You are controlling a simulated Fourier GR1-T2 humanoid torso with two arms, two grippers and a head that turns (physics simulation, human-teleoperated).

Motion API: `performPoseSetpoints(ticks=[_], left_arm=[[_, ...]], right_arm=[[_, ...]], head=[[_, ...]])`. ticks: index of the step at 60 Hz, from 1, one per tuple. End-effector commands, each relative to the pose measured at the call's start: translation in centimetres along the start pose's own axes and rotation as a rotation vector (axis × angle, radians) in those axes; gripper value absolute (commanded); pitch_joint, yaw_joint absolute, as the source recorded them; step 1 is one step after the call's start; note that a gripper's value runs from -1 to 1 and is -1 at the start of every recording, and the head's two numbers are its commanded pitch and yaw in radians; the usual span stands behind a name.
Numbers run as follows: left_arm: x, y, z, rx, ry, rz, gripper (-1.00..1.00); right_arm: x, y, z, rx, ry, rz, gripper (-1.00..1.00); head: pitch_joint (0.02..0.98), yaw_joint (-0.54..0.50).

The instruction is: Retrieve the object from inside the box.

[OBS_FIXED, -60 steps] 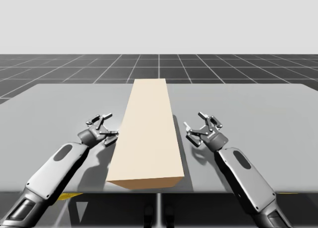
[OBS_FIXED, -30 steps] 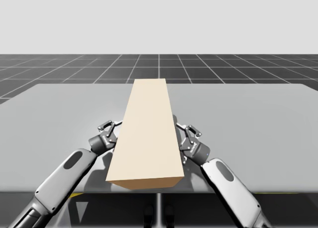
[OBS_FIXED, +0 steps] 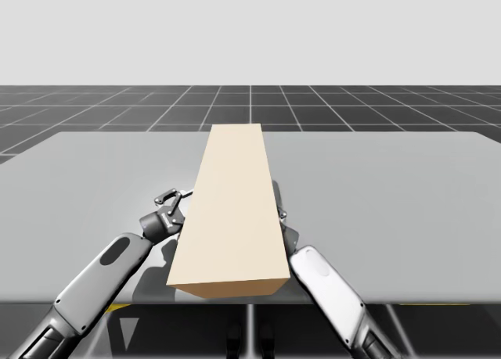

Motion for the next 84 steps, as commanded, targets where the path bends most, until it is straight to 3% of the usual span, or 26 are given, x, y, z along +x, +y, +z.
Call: performPoseSetpoints(ticks=[1, 3, 10, 16, 26, 32, 33, 35, 36, 38, 48, 52, 59, 65, 71, 81, 84], left_arm=[[-0.3, -0.7, -0.2, -0.016, 0.003, 0.005, -1.00], [-0.3, -0.7, -0.2, -0.016, 0.002, 0.005, -1.00], [-0.2, -0.7, -0.2, -0.016, 0.002, -0.005, -1.00], [-0.2, -0.8, -0.1, -0.020, 0.004, -0.012, -1.00], [-0.2, -0.7, -0.1, -0.018, 0.003, -0.018, -1.00], [-0.2, -0.7, 0.0, -0.017, 0.001, -0.022, -1.00], [-0.2, -0.7, 0.0, -0.017, 0.001, -0.024, -1.00], [-0.2, -0.7, 0.0, -0.017, 0.001, -0.023, -1.00], [-0.2, -0.7, 0.0, -0.017, 0.000, -0.024, -1.00], [-0.2, -0.7, 0.0, -0.017, 0.001, -0.026, -1.00], [-0.2, -0.7, 0.1, -0.015, -0.003, -0.028, -1.00], [-0.2, -0.7, 0.1, -0.012, -0.003, -0.029, -1.00], [-0.2, -0.5, 0.2, -0.004, -0.004, -0.028, -1.00], [-0.1, -0.4, 0.2, 0.001, -0.006, -0.025, -1.00], [-0.2, -0.4, 0.2, 0.003, -0.005, -0.023, -1.00], [-0.1, -0.3, 0.3, 0.005, -0.007, -0.022, -1.00], [-0.1, -0.3, 0.3, 0.005, -0.007, -0.023, -1.00]], right_arm=[[-0.9, 0.7, -2.6, 0.040, 0.026, -0.024, -1.00], [-1.1, 0.8, -2.8, 0.038, 0.032, -0.024, -1.00], [-2.0, 0.6, -4.1, 0.048, 0.064, -0.072, -1.00], [-2.8, 0.3, -4.9, 0.051, 0.096, -0.088, -1.00], [-3.3, -0.5, -6.0, 0.034, 0.136, -0.091, -1.00], [-3.4, -0.8, -6.9, 0.039, 0.164, -0.076, -1.00], [-3.5, -0.9, -7.1, 0.018, 0.180, -0.070, -0.92], [-3.5, -0.9, -7.2, 0.011, 0.179, -0.069, -0.51], [-3.6, -1.0, -7.3, 0.014, 0.167, -0.082, 0.71], [-3.7, -1.0, -7.3, 0.009, 0.173, -0.087, 1.00], [-3.3, -1.1, -6.3, -0.010, 0.175, -0.096, 1.00], [-2.5, -1.5, -5.4, -0.019, 0.157, -0.085, 1.00], [-0.8, -2.1, -2.4, -0.064, 0.125, -0.031, 1.00], [0.9, -2.7, 0.7, -0.105, 0.090, -0.009, 1.00], [2.3, -3.6, 4.1, -0.166, 0.061, 0.040, 1.00], [3.7, -5.4, 9.1, -0.265, 0.025, 0.078, 1.00], [3.8, -5.8, 10.4, -0.289, 0.021, 0.075, 1.00]], head=[[0.107, -0.06], [0.109, -0.06], [0.122, -0.06], [0.132, -0.06], [0.143, -0.06], [0.141, -0.06], [0.140, -0.06], [0.141, -0.06], [0.141, -0.06], [0.141, -0.06], [0.137, -0.06], [0.132, -0.06], [0.126, -0.07], [0.120, -0.07], [0.113, -0.07], [0.104, -0.08], [0.102, -0.08]])
